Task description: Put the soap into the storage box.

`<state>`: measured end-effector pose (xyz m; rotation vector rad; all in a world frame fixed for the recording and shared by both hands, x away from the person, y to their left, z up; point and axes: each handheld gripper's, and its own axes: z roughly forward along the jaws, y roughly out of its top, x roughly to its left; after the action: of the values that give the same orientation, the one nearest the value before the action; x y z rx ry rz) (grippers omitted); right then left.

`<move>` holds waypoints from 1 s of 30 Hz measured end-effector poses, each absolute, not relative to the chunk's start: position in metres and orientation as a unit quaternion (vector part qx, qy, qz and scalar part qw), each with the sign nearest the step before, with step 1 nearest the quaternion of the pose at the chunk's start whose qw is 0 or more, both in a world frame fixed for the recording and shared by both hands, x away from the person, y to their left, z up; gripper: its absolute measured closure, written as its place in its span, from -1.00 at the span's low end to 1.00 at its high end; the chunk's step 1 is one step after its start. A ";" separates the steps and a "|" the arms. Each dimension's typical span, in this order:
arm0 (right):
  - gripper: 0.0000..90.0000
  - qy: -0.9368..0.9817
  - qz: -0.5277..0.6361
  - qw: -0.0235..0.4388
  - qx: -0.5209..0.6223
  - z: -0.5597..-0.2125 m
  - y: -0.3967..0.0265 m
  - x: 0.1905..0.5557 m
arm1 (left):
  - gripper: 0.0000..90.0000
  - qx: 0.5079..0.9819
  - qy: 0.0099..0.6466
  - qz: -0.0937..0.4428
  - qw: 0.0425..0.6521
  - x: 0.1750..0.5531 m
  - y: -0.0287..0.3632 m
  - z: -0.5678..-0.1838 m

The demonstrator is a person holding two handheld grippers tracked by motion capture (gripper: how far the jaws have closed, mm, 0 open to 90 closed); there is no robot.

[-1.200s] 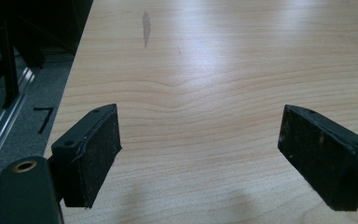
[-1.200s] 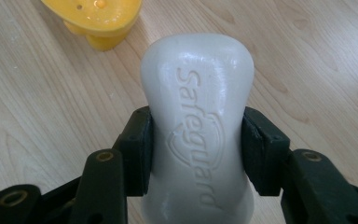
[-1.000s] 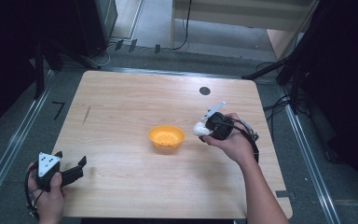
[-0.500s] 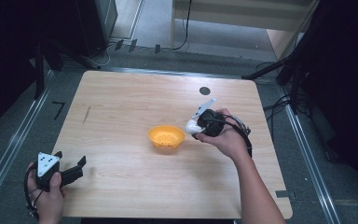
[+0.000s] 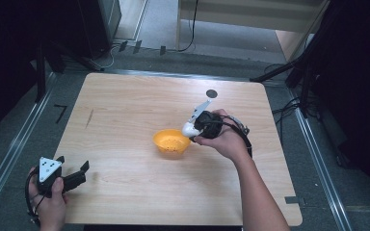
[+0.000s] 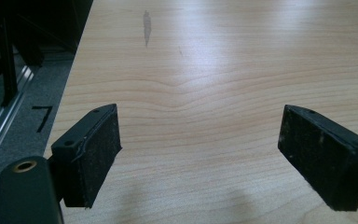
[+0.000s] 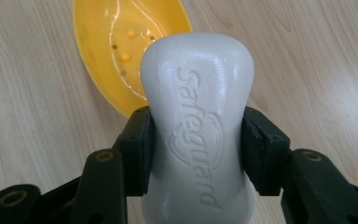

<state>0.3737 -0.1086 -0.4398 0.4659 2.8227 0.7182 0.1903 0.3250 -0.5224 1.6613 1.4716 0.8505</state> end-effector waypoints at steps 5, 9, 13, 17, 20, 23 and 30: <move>0.14 0.957 0.237 0.093 0.138 -0.440 -0.094 0.375 | -0.69 0.647 0.575 0.332 0.375 0.190 0.325 -0.522; 0.14 0.959 0.235 0.091 0.128 -0.442 -0.088 0.376 | -0.69 0.647 0.576 0.331 0.375 0.191 0.325 -0.522; 0.14 0.961 0.237 0.086 0.115 -0.443 -0.081 0.376 | -0.69 0.648 0.576 0.330 0.374 0.191 0.325 -0.522; 0.14 0.963 0.234 0.084 0.104 -0.444 -0.074 0.377 | -0.69 0.647 0.577 0.328 0.375 0.191 0.326 -0.522; 0.14 0.964 0.235 0.081 0.095 -0.445 -0.069 0.377 | -0.69 0.647 0.577 0.328 0.375 0.191 0.326 -0.522; 0.14 0.965 0.234 0.080 0.090 -0.445 -0.066 0.377 | -0.69 0.647 0.577 0.328 0.375 0.191 0.326 -0.522; 0.14 0.968 0.229 0.077 0.070 -0.446 -0.055 0.378 | -0.69 0.649 0.575 0.327 0.376 0.191 0.326 -0.522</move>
<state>0.3781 -0.0555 -0.4461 0.2102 2.8992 0.6865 0.1908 0.3260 -0.5222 1.6600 1.4721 0.8378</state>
